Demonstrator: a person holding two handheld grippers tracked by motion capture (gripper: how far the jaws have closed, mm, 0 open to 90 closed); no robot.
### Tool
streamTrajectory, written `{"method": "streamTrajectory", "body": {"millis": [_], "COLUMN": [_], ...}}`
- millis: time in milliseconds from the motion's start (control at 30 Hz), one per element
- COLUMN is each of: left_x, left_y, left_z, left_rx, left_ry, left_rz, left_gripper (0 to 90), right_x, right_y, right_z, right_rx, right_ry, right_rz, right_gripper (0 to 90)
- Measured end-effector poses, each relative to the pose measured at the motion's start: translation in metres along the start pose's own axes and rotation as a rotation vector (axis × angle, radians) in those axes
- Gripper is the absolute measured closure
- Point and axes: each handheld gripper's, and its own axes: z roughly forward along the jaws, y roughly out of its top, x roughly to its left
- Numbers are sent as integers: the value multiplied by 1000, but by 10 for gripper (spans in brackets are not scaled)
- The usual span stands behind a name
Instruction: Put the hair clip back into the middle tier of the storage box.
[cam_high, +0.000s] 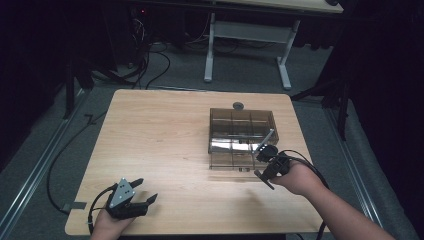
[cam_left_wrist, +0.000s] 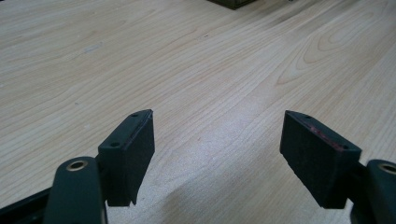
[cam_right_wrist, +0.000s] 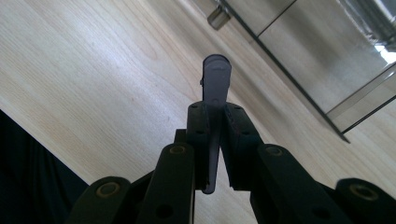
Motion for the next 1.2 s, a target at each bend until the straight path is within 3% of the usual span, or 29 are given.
{"method": "streamTrajectory", "body": {"millis": [200,267,367,400,700,1200], "left_x": [0,0,0,0,0,0], "left_y": [0,0,0,0,0,0], "left_z": [0,0,0,0,0,1], "left_rx": [-2,1,1,1,1,4], "left_ry": [1,-1,-2,-4,-7,-17], "left_rz": [1,1,1,1,5,7], "left_gripper": [267,267,267,266,267,267], "right_x": [0,-1,0,-2,-3,-7], "right_y": [12,16,24,26,45,74], "right_z": [-6,-7,-9,-10,-6,-2], "right_rx": [0,-4,-2,-9,-6,-16], "right_ry": [-7,-11,-11,-14,-30,-44], "right_rz": [0,-26,-9,-44,-79,-88], "right_gripper": [821,820,820,820,820,820]}}
